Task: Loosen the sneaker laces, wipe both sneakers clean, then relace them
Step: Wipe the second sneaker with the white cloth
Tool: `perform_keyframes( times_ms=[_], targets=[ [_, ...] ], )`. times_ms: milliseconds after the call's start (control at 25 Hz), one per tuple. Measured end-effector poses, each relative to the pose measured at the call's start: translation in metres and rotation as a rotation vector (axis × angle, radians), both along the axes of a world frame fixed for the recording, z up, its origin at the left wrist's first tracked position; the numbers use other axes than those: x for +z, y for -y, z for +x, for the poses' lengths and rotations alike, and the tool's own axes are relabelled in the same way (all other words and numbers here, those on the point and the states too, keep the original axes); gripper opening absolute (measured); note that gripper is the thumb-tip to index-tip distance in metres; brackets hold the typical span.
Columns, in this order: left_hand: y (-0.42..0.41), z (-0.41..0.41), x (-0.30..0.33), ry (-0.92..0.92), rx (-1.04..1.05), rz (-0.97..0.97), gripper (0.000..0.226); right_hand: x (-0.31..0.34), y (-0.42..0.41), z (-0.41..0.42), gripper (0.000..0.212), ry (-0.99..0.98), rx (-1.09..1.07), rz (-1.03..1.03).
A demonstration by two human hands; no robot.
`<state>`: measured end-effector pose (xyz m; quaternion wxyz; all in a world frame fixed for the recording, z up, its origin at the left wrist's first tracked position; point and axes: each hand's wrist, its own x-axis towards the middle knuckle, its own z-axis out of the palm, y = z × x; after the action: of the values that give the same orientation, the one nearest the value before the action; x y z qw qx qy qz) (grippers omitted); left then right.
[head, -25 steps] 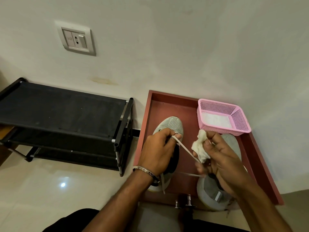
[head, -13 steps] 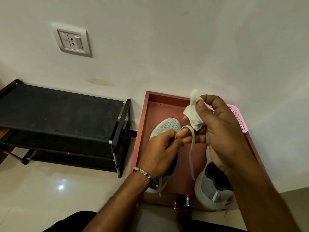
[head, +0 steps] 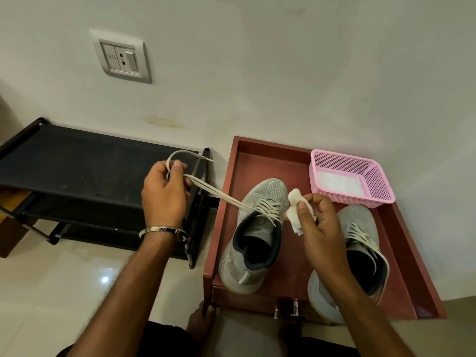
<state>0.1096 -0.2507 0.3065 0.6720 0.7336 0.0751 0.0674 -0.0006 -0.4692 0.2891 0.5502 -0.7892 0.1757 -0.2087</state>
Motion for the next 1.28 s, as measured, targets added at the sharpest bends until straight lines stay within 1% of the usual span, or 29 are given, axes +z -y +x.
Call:
perform_keyframes(
  times_ms=[120, 200, 320, 360, 480, 520, 560, 600, 640, 680, 720, 760, 800, 840, 880, 960, 1000, 1040, 1120, 1200, 1280],
  targets=[
    [-0.001, 0.004, -0.013, -0.099, -0.131, 0.204, 0.018, -0.009, 0.001, 0.000, 0.003, -0.030, 0.039, -0.067],
    [0.003, 0.002, -0.012, -0.086, -0.170, 0.262, 0.017, -0.013, 0.001, 0.000, 0.004, -0.030, 0.041, -0.080],
    [0.008, 0.001, -0.008, -0.069, -0.150, 0.319, 0.017, -0.014, 0.003, 0.000, 0.007, -0.026, 0.042, -0.072],
    [0.009, 0.002, -0.010, -0.088, -0.150, 0.360, 0.021, -0.014, 0.004, 0.000, 0.008, -0.026, 0.043, -0.070],
    [0.006, 0.001, -0.013, -0.201, -0.141, 0.544, 0.053, -0.014, 0.003, 0.000, 0.005, -0.016, 0.036, -0.064],
    [0.007, -0.001, -0.013, -0.180, -0.092, 0.585, 0.055, -0.014, 0.003, 0.001, 0.003, -0.005, 0.024, -0.063],
    [0.009, -0.004, -0.010, -0.106, -0.033, 0.587, 0.047, -0.015, 0.003, 0.002, 0.002, 0.000, 0.006, -0.059],
    [0.013, -0.009, -0.005, -0.006, 0.003, 0.526, 0.033, -0.016, 0.003, 0.002, 0.003, 0.002, -0.015, -0.050],
    [0.021, -0.016, 0.001, 0.064, -0.024, 0.419, 0.020, -0.018, 0.003, 0.003, 0.004, 0.002, -0.039, -0.039],
    [0.031, -0.026, 0.008, 0.100, -0.106, 0.343, 0.022, -0.021, 0.003, 0.004, 0.003, -0.002, -0.062, -0.031],
    [0.043, -0.038, 0.010, 0.129, -0.210, 0.320, 0.032, -0.023, 0.004, 0.005, 0.002, -0.009, -0.081, -0.026],
    [0.055, -0.052, 0.012, 0.182, -0.299, 0.394, 0.040, -0.025, 0.006, 0.006, 0.002, -0.022, -0.093, -0.022],
    [0.067, -0.067, 0.011, 0.264, -0.353, 0.501, 0.043, -0.026, 0.008, 0.006, 0.003, -0.039, -0.095, -0.015],
    [0.078, -0.081, 0.009, 0.339, -0.368, 0.593, 0.042, -0.026, 0.009, 0.005, 0.003, -0.057, -0.089, -0.002],
    [0.086, -0.094, 0.007, 0.372, -0.397, 0.656, 0.039, -0.026, 0.010, 0.005, 0.003, -0.073, -0.080, 0.013],
    [0.095, -0.110, -0.003, 0.326, -0.471, 0.790, 0.028, -0.025, 0.011, 0.003, 0.004, -0.093, -0.061, 0.013],
    [0.095, -0.112, -0.011, 0.288, -0.486, 0.885, 0.028, -0.024, 0.011, 0.002, 0.005, -0.099, -0.052, 0.001],
    [0.093, -0.109, -0.018, 0.237, -0.504, 0.991, 0.034, -0.024, 0.011, 0.002, 0.005, -0.103, -0.042, -0.005],
    [0.087, -0.102, -0.022, 0.183, -0.536, 1.126, 0.043, -0.023, 0.009, 0.003, 0.003, -0.112, -0.028, -0.002],
    [0.089, -0.100, -0.020, 0.179, -0.576, 1.202, 0.049, -0.023, 0.009, 0.003, 0.003, -0.124, -0.029, -0.026],
    [0.091, -0.103, -0.016, 0.180, -0.615, 1.215, 0.053, -0.024, 0.009, 0.003, 0.004, -0.134, -0.029, -0.043]
  ],
)
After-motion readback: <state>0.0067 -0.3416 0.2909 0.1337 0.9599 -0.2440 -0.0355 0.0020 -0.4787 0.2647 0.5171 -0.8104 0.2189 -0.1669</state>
